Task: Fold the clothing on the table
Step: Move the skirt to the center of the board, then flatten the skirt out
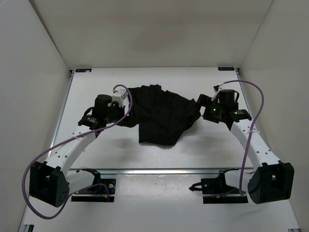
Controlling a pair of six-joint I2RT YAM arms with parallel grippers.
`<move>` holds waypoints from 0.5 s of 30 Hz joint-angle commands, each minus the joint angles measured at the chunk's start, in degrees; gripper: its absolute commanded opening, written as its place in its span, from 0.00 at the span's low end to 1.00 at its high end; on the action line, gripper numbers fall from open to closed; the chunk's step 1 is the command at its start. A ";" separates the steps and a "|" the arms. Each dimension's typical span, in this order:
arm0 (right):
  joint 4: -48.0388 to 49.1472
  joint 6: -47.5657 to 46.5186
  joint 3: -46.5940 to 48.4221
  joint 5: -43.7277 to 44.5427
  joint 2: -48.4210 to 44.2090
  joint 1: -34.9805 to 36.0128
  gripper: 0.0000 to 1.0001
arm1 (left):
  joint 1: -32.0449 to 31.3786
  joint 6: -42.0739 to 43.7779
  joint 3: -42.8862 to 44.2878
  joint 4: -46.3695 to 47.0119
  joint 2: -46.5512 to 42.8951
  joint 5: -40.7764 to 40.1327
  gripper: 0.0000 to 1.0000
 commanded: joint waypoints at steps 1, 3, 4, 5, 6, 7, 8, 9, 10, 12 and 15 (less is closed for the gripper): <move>2.54 2.25 -0.58 -0.71 1.39 7.63 0.94 | -2.94 -3.32 -1.94 2.50 0.42 1.56 0.98; 4.84 4.27 -1.03 0.26 3.15 13.45 0.92 | -1.82 -5.25 -4.31 3.55 0.25 1.90 0.97; 5.11 5.06 -1.29 0.18 5.33 16.25 0.91 | -0.33 -6.57 -5.54 4.43 -0.19 2.86 0.96; 4.76 5.24 -0.94 0.00 7.70 18.28 0.89 | 1.43 -6.93 -6.34 4.88 -0.97 2.96 0.95; 3.45 5.33 0.54 0.44 10.16 20.48 0.87 | 1.79 -6.84 -7.13 4.10 -1.59 2.61 0.94; 2.13 4.90 1.69 2.01 11.32 20.85 0.84 | 2.23 -6.67 -7.22 4.18 -1.77 2.08 0.94; 0.21 4.46 1.79 2.37 13.33 22.16 0.84 | 2.50 -5.71 -7.13 3.22 -1.95 1.90 0.95; -1.20 4.10 2.57 3.51 14.05 23.21 0.81 | 1.98 -5.44 -6.87 3.21 -1.95 1.29 0.96; -1.22 4.01 2.84 4.04 15.10 23.66 0.76 | 1.54 -5.09 -6.44 2.95 -2.04 0.94 0.97; -1.31 5.15 2.32 4.31 16.42 23.67 0.74 | 2.05 -5.35 -6.61 2.95 -1.60 1.63 0.98; 0.18 6.03 1.88 5.54 16.34 23.66 0.73 | 2.24 -5.00 -7.13 3.21 -2.12 1.64 0.98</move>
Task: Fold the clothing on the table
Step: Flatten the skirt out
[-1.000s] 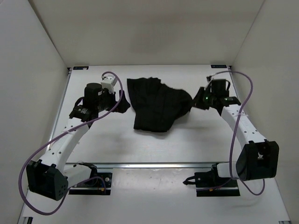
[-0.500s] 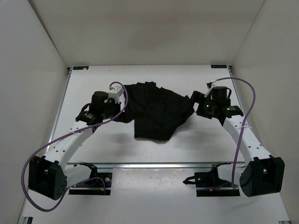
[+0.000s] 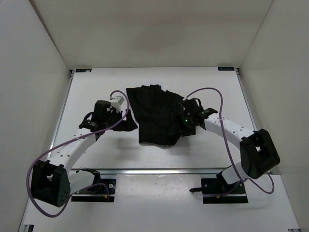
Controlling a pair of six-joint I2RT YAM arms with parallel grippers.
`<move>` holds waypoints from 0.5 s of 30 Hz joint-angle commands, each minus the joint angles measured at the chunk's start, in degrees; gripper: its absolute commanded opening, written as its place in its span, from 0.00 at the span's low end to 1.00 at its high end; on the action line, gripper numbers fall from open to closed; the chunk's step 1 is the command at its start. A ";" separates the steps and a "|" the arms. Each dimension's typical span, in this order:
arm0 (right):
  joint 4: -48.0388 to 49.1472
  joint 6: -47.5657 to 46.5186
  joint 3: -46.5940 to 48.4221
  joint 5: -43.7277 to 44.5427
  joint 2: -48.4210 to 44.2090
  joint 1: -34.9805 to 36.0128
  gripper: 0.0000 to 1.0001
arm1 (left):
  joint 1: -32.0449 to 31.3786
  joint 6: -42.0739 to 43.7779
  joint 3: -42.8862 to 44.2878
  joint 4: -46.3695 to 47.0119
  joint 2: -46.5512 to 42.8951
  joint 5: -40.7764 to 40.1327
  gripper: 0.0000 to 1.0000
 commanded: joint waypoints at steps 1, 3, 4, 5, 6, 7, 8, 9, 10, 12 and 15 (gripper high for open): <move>2.54 1.68 1.50 2.35 -0.78 0.30 0.73 | 0.25 0.23 0.28 1.07 -2.13 0.85 0.98; 3.78 1.69 2.29 1.56 0.54 0.56 0.72 | -0.28 0.75 0.36 1.07 -2.04 0.33 0.98; 3.79 1.69 3.16 1.47 1.50 1.17 0.70 | -0.37 0.75 0.36 0.98 -1.86 0.32 0.98; 3.87 1.51 4.65 1.64 2.38 2.05 0.71 | -0.02 0.75 0.28 0.89 -1.51 0.93 0.99; 2.57 1.16 5.80 2.60 4.39 2.58 0.71 | -0.02 0.75 0.28 1.15 -1.60 0.50 0.99; 1.95 0.90 7.03 3.05 6.06 3.54 0.71 | -0.19 1.01 0.19 0.98 -1.68 0.24 0.99; 1.24 0.63 8.78 3.49 7.65 4.42 0.71 | -0.28 1.28 0.01 0.98 -2.12 0.32 0.99; 1.24 0.72 9.84 3.49 8.10 4.78 0.70 | -0.37 1.45 -0.07 1.07 -1.95 -0.02 0.99; 1.24 0.46 9.59 3.92 9.23 5.57 0.71 | -0.11 1.72 -0.16 0.63 -1.77 -0.11 0.98; 1.33 0.98 9.94 4.27 10.74 5.93 0.67 | -0.37 1.99 -0.25 0.54 -2.04 -0.38 0.98; 1.06 0.81 10.02 4.37 12.58 5.49 0.56 | -0.63 2.86 -0.17 0.10 -2.12 -1.25 0.99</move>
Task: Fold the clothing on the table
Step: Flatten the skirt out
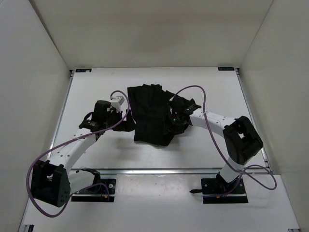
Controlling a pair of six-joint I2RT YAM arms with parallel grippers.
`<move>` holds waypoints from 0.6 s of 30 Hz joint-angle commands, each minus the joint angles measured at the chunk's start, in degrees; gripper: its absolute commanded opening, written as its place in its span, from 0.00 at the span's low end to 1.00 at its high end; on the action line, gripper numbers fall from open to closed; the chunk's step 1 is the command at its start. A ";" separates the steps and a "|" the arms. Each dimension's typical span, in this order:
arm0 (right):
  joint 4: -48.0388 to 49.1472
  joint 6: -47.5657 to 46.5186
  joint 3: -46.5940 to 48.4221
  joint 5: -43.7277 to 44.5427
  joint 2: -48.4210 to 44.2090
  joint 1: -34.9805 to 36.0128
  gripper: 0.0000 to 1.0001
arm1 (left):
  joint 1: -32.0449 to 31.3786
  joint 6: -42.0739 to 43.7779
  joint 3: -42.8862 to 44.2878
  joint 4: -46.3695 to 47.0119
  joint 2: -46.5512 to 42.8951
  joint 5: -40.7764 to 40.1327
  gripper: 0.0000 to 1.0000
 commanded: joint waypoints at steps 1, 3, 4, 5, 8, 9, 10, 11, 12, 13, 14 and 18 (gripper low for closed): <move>-0.05 0.28 1.18 1.51 1.28 -0.61 0.52 | -0.44 1.42 -0.32 0.06 -2.04 -0.91 0.98; 0.39 -0.33 1.96 1.33 2.16 -1.05 0.29 | -0.52 1.77 -0.05 -0.03 -2.38 -0.64 0.98; 0.39 -0.51 2.49 1.33 2.95 -0.97 0.14 | -0.78 1.86 -0.31 -0.47 -2.39 -1.17 0.99; -0.14 -0.60 3.45 1.07 3.57 -1.40 0.07 | -0.61 2.03 0.03 -0.21 -2.13 -1.35 0.99; -2.15 -1.91 9.07 1.77 5.06 -1.23 0.00 | -0.35 1.78 0.30 -0.12 -2.12 -1.43 0.99; -3.29 -2.52 12.39 2.03 5.50 -1.75 0.01 | -0.26 1.42 0.30 0.23 -2.04 -1.09 0.99; -4.18 -3.57 16.69 1.86 5.85 -1.84 0.00 | 0.35 1.42 0.04 0.75 -2.21 -1.00 0.99; -6.27 -3.93 18.90 1.77 6.64 -2.02 0.00 | 0.44 0.55 -0.05 1.54 -2.04 -0.56 0.98; -9.17 -5.07 24.93 2.03 7.95 -2.80 0.00 | 0.97 -0.42 -0.05 2.86 -2.04 0.05 0.99; -10.59 -6.82 32.13 2.03 8.75 -3.25 0.00 | 1.06 -0.77 -0.49 3.39 -1.95 0.67 0.99; -13.39 -7.88 35.94 2.47 10.58 -3.60 0.00 | 1.49 -2.08 -1.02 4.88 -2.47 1.54 0.99; -26.65 -12.10 67.48 3.35 18.93 -4.56 0.00 | 3.77 -11.64 -3.74 13.73 -2.74 7.77 0.99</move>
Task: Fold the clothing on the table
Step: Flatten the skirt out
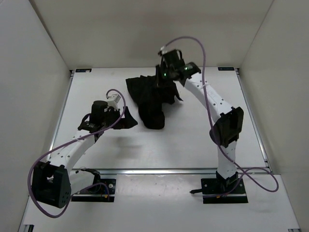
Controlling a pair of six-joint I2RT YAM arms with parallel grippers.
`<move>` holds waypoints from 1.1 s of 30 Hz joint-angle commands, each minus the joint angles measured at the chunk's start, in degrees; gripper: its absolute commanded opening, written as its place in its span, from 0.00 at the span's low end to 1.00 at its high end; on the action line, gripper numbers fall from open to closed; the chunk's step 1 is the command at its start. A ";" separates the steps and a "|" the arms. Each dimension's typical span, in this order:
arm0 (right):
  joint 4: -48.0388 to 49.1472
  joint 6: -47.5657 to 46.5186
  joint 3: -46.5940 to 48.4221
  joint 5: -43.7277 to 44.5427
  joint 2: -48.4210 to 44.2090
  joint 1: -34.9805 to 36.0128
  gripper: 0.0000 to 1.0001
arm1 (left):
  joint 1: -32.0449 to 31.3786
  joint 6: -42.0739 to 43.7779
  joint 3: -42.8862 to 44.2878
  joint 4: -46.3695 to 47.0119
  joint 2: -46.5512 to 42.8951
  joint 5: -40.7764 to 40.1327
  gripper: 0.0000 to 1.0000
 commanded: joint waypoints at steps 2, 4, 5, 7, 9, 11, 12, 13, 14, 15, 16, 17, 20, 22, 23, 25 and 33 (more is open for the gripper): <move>-11.59 -4.88 26.56 -1.59 3.20 -1.73 0.00 | 3.45 -16.19 -5.51 16.86 -2.35 10.08 0.99; -10.03 -4.70 28.28 -2.74 1.55 -2.17 0.00 | 5.13 -31.35 -10.18 33.50 -2.17 13.88 0.99; -8.97 -4.96 25.94 -2.66 0.67 -2.08 0.00 | 5.57 -35.08 -13.15 38.38 -1.65 15.20 0.98; -4.07 -5.75 19.89 -0.30 -5.81 -1.91 0.00 | 6.28 -46.41 -17.38 52.52 -0.51 14.86 0.98; -1.15 -6.37 13.37 0.07 -10.57 -1.29 0.00 | 6.37 -52.49 -18.88 60.09 0.81 12.94 0.97; 0.87 -5.85 6.43 -0.54 -15.06 -1.29 0.00 | 5.58 -60.57 -20.73 72.11 3.27 9.42 0.98; 1.66 -5.41 4.14 -1.24 -15.25 -1.38 0.00 | 3.83 -63.22 -22.57 76.01 3.97 5.67 0.97; 1.58 -5.06 3.25 -1.60 -16.64 -1.29 0.00 | 2.16 -67.42 -24.50 83.01 5.90 2.32 0.97; 2.02 -5.66 1.58 -1.26 -17.35 -0.42 0.00 | 1.28 -70.68 -25.22 86.91 8.00 1.16 0.97; 1.76 -5.84 0.44 -0.99 -17.62 0.72 0.00 | 0.14 -71.59 -25.66 86.94 9.76 -0.42 0.96; 2.46 -5.84 0.34 -1.51 -17.80 1.25 0.00 | -1.01 -71.77 -24.79 86.25 10.22 -0.26 0.96; 2.64 -5.41 0.42 -1.43 -17.80 1.78 0.00 | -2.67 -71.95 -24.78 84.41 10.92 -0.17 0.96; 3.42 -4.88 1.21 -3.10 -17.62 2.84 0.00 | -5.40 -70.29 -27.15 79.32 9.18 -3.68 0.98; 2.99 -5.49 2.00 -2.40 -18.15 3.45 0.00 | -5.06 -69.05 -27.50 76.06 6.98 -2.38 0.99; 3.08 -5.32 1.83 -2.39 -18.41 3.37 0.00 | -4.71 -68.70 -28.03 73.52 6.45 -1.41 0.99; 3.16 -5.05 2.27 -2.65 -19.38 2.58 0.00 | -4.97 -68.17 -29.61 70.34 3.91 -1.05 0.99; 6.68 -5.23 0.87 -3.18 -23.95 0.73 0.00 | -2.78 -70.36 -36.20 58.13 -5.67 -4.30 0.99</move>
